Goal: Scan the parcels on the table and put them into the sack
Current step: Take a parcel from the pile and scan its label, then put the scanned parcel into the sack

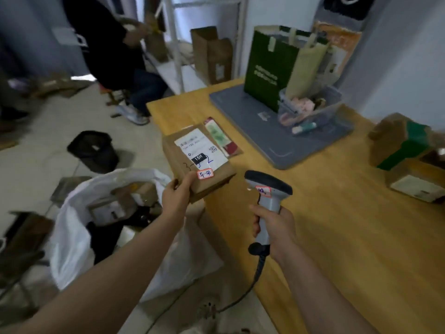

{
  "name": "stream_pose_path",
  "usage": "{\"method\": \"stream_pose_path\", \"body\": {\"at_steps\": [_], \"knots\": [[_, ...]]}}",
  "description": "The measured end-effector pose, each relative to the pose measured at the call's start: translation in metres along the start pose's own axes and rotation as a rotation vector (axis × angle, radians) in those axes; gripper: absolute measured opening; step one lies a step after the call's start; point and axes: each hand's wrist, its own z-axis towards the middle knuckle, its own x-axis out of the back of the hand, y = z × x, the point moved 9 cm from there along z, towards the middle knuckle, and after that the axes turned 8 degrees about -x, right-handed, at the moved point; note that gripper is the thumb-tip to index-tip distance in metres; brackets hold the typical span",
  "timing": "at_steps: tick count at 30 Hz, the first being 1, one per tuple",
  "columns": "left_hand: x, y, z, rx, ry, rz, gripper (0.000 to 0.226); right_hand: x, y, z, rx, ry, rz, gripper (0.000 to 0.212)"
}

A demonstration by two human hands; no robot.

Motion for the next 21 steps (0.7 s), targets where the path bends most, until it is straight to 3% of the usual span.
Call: {"method": "stream_pose_path", "body": {"at_steps": [5, 10, 15, 18, 21], "knots": [[0.118, -0.047, 0.006, 0.183, 0.277, -0.025, 0.065, -0.083, 0.028, 0.007, -0.068, -0.154, -0.124, 0.012], [0.189, -0.086, 0.019, 0.317, 0.421, 0.018, 0.071, -0.126, 0.049, 0.014, -0.117, -0.194, -0.223, 0.011], [0.212, -0.092, 0.06, 0.34, 0.43, 0.189, 0.07, -0.128, 0.047, 0.028, -0.127, -0.142, -0.218, 0.012], [0.193, -0.085, 0.086, 0.35, 0.39, 0.358, 0.086, -0.118, 0.038, 0.034, -0.123, -0.09, -0.164, 0.01], [0.135, -0.057, 0.1, 0.181, 0.268, 0.629, 0.09, -0.095, 0.031, 0.037, -0.142, -0.021, -0.045, 0.01]]}}
